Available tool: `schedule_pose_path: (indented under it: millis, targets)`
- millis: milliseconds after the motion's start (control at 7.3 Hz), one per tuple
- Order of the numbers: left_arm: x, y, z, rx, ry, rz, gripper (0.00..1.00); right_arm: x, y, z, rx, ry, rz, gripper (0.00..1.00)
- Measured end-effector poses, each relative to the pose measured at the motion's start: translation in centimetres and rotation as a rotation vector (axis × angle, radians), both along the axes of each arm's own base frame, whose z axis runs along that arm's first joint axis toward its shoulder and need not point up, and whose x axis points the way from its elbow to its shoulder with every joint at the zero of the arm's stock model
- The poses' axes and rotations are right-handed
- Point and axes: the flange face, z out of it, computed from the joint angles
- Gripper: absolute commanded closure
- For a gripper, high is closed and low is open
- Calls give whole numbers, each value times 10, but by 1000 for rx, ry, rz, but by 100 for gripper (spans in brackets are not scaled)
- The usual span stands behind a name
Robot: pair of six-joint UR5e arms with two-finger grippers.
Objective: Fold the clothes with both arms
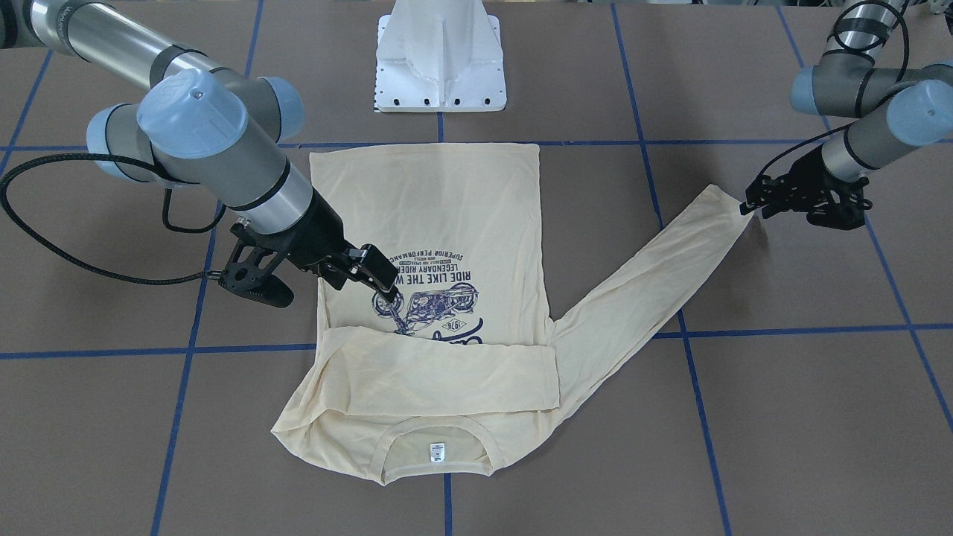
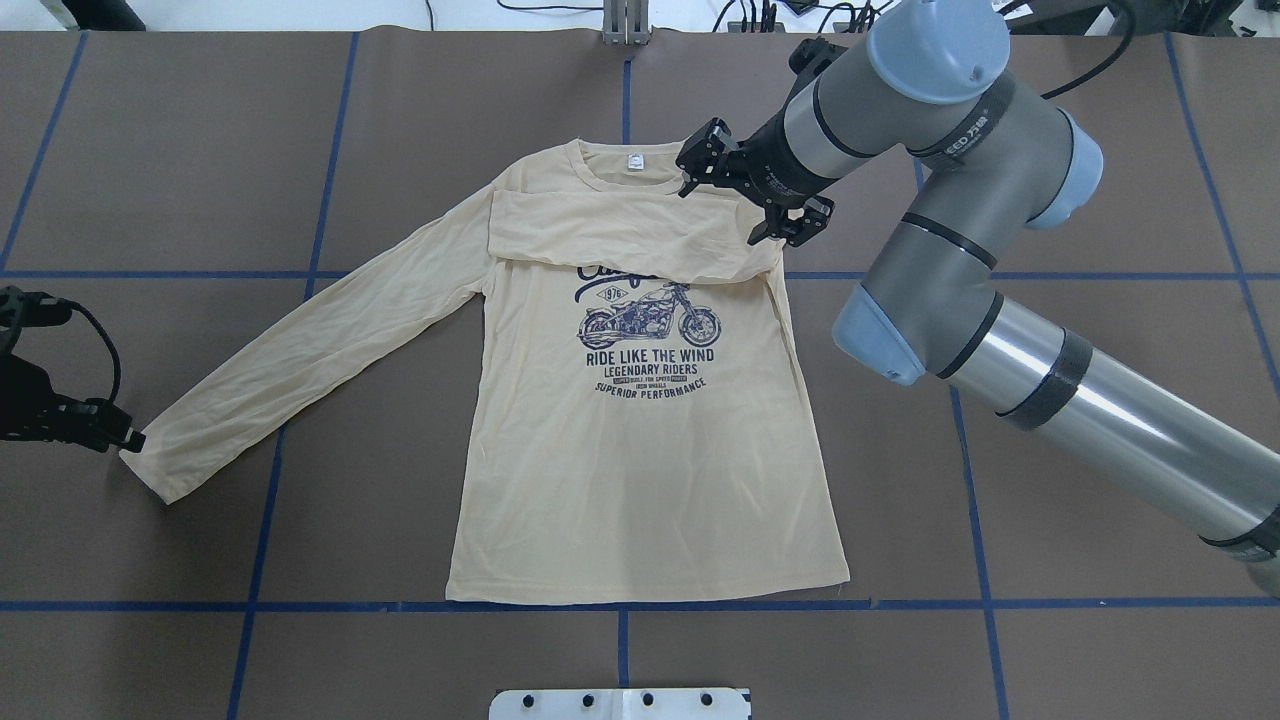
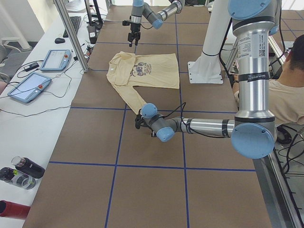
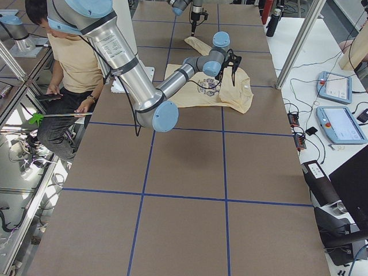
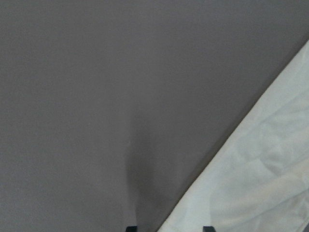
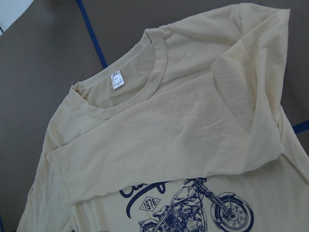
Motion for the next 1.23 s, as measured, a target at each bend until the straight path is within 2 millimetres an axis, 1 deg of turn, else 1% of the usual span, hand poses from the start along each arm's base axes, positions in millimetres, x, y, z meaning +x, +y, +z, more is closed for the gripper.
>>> schedule_pose_path:
  millis: [548, 685, 1233]
  targets:
    - [1, 0, 2, -3, -1, 3, 51, 0, 0, 2, -1, 1, 0, 6]
    - [2, 0, 1, -3, 0, 4, 58, 0, 0, 2, -1, 1, 0, 6]
    - [3, 1, 3, -5, -1, 6, 58, 1, 1, 6, -5, 4, 0, 6]
